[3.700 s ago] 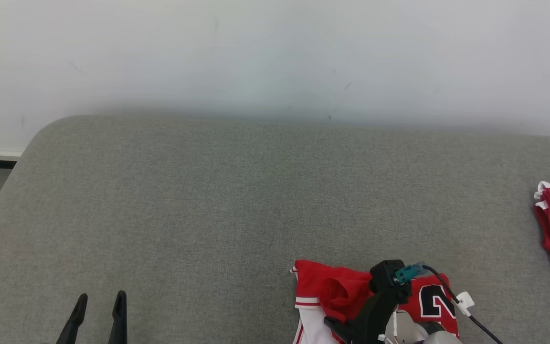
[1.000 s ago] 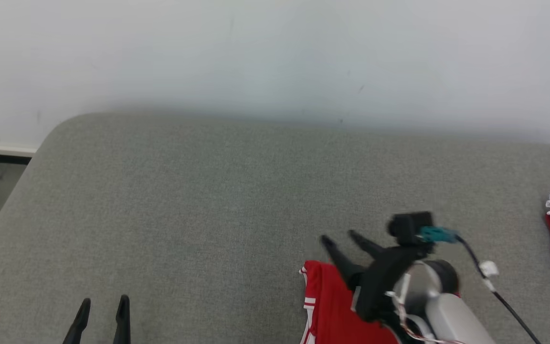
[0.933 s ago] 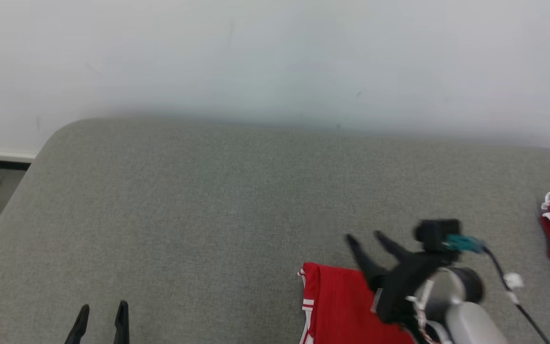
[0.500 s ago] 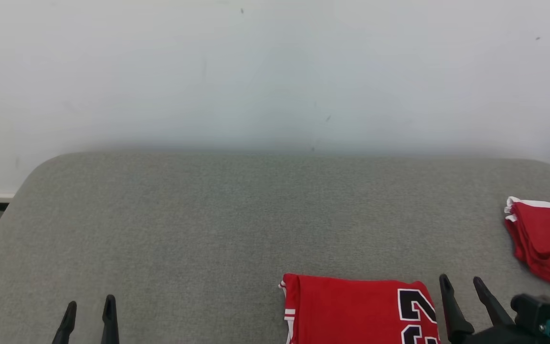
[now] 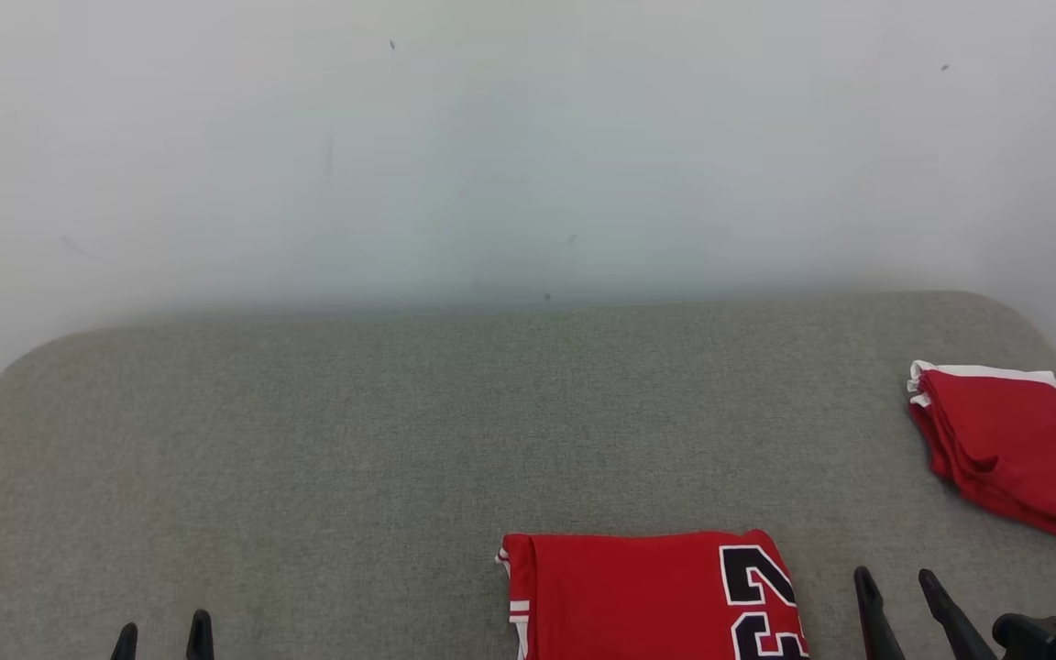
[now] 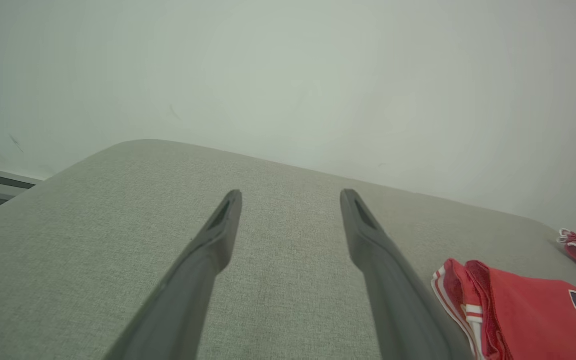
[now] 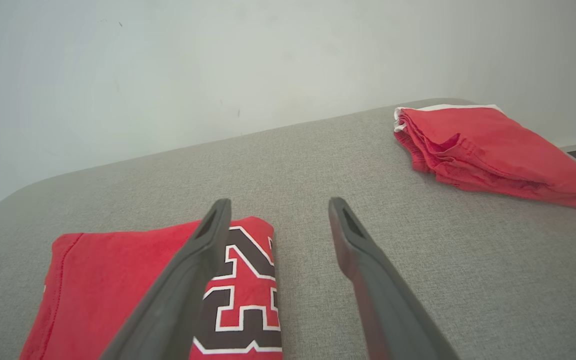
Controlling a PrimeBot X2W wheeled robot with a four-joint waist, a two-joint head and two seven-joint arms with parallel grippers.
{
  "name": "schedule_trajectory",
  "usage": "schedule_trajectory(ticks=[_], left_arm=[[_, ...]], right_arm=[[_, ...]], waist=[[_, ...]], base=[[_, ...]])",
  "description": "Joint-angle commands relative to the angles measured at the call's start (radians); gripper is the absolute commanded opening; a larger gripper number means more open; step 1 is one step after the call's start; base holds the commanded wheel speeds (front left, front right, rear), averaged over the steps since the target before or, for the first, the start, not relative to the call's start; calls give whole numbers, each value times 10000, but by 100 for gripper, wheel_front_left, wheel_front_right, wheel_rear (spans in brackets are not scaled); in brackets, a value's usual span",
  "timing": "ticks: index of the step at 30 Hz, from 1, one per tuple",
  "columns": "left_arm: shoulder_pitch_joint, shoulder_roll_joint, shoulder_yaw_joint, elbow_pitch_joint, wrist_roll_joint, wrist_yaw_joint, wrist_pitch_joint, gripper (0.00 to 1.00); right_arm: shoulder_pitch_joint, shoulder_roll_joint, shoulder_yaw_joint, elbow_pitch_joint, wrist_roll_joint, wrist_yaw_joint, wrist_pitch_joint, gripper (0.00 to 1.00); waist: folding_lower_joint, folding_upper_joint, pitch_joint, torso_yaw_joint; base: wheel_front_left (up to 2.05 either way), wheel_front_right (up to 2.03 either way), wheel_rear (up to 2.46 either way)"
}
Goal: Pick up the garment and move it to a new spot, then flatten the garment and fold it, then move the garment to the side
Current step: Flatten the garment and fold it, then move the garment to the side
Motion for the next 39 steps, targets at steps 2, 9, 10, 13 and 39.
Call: schedule_trajectory(ticks=[2, 9, 10, 13, 39], left_arm=[[207, -103, 117, 98, 266, -84, -27, 100], [287, -309, 400, 258, 521, -258, -28, 100], [286, -326, 418, 280, 547, -299, -28, 100], [258, -362, 445, 320, 619, -363, -28, 100], [-38, -367, 419, 57, 935, -405, 88, 100]], right_arm=[[-51, -25, 90, 81, 84, 8, -37, 100], [-202, 100, 128, 213, 69, 8, 9, 100], [-204, 118, 97, 223, 65, 8, 39, 100], [-252, 167, 38, 216, 46, 8, 75, 100], [-1765, 823, -1217, -92, -1020, 8, 8631, 100]], waist=[[0, 0, 14, -29], [0, 0, 56, 42], [0, 0, 63, 55], [0, 0, 85, 78], [0, 0, 771, 386]], base=[[0, 0, 0], [0, 0, 0], [0, 0, 0], [0, 0, 0], [0, 0, 0]])
